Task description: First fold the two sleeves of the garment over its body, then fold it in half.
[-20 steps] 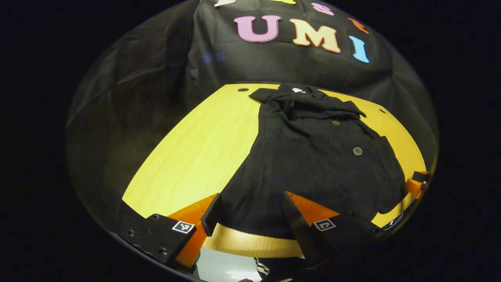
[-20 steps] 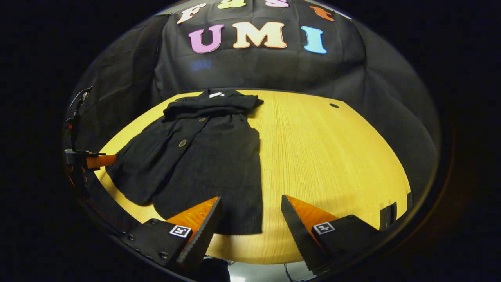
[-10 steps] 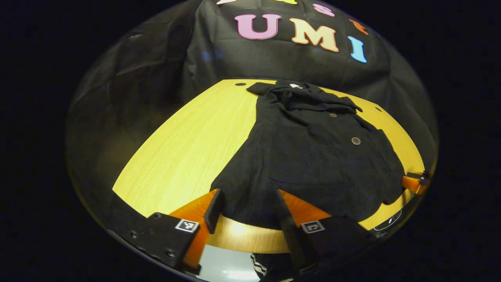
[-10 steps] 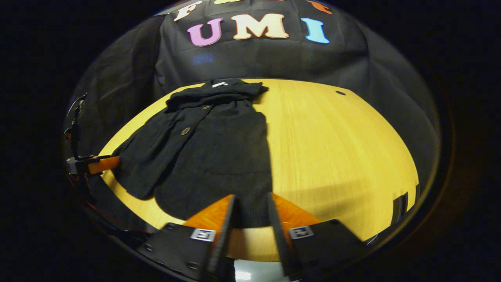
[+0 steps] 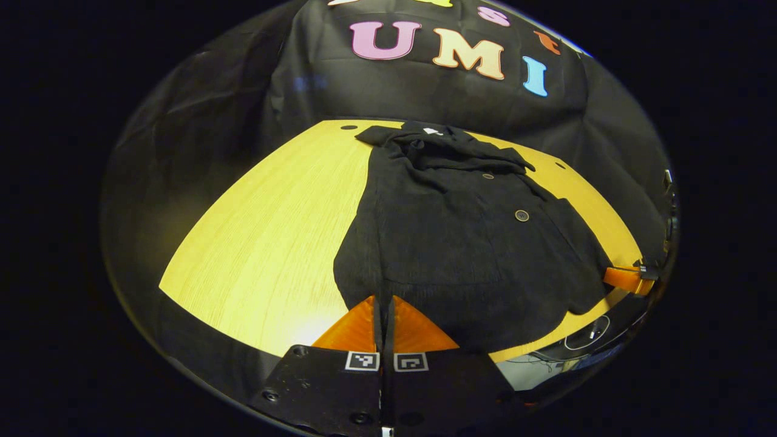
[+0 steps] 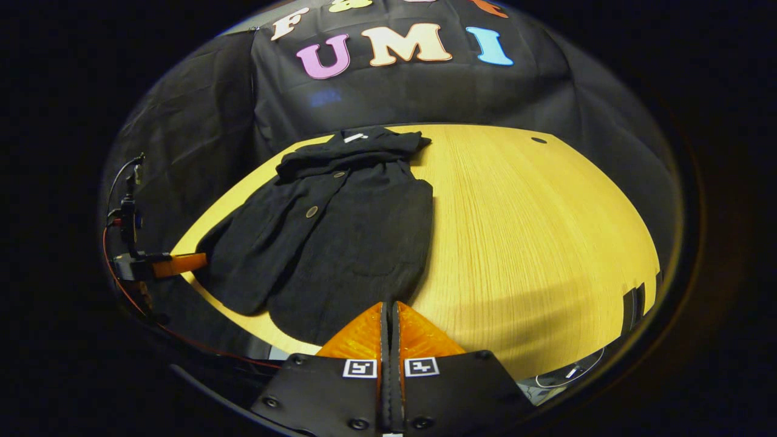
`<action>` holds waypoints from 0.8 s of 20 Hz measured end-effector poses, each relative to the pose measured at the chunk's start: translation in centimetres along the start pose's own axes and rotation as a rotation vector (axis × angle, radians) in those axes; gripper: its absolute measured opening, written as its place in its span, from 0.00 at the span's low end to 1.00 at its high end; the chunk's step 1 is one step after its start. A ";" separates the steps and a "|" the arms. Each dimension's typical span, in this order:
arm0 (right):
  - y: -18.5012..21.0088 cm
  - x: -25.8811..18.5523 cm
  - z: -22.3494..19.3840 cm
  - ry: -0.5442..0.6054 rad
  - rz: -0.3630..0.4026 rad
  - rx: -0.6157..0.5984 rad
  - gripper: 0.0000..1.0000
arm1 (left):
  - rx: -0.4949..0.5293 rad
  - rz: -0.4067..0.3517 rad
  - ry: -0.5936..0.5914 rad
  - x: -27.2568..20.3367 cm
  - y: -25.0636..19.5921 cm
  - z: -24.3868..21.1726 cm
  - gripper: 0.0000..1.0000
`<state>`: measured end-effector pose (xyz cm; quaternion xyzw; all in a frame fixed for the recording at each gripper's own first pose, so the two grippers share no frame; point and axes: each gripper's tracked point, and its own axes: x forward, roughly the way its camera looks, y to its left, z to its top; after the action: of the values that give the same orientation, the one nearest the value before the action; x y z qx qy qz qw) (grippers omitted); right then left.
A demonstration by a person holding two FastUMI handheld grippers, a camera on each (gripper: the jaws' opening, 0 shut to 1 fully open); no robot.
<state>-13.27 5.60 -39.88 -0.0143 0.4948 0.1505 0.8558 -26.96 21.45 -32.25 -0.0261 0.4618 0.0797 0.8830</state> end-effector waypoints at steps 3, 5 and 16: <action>-0.1 -1.5 1.8 -0.015 0.027 0.016 0.02 | 0.007 -0.007 0.011 -2.7 -0.1 -0.8 0.00; 0.1 -2.0 3.4 -0.056 0.040 0.023 0.02 | -0.005 0.003 -0.012 -4.1 0.1 0.1 0.00; 4.9 -4.8 18.2 -0.329 0.099 -0.002 0.02 | -0.028 -0.090 -0.296 -5.3 -1.9 16.8 0.00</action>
<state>-1.56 12.25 -25.89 0.0341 0.3481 0.1935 0.9166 -15.96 21.00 -18.36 -0.0468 0.3237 0.0496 0.9437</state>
